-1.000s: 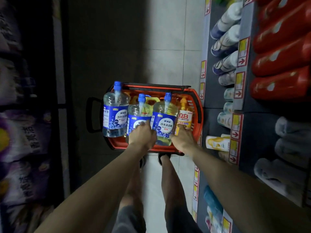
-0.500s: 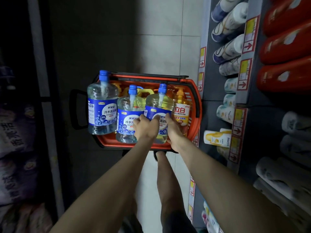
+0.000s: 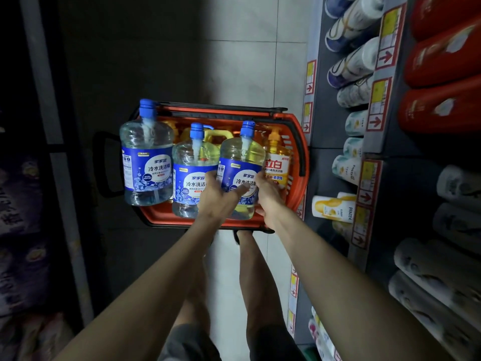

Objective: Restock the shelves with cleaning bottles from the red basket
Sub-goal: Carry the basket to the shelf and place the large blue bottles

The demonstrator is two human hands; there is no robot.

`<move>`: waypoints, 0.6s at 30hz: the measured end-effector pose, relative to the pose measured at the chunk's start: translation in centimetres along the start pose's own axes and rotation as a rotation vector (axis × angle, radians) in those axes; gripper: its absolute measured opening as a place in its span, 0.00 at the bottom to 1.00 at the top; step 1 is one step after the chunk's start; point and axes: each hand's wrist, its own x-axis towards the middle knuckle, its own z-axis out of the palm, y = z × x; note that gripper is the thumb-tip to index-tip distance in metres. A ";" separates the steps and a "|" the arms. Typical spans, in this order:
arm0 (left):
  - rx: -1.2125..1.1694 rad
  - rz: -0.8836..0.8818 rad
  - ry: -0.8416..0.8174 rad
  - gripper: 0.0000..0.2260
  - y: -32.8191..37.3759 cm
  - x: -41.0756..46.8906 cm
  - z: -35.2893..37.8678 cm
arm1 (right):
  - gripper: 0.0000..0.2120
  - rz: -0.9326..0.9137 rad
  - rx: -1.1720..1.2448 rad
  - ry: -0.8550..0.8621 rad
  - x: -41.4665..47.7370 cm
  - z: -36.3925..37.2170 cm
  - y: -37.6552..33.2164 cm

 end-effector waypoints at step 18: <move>-0.633 -0.171 -0.204 0.26 0.2 -4.9 2.4 | 0.38 -0.086 -0.077 -0.275 -3.3 -7.6 -1.8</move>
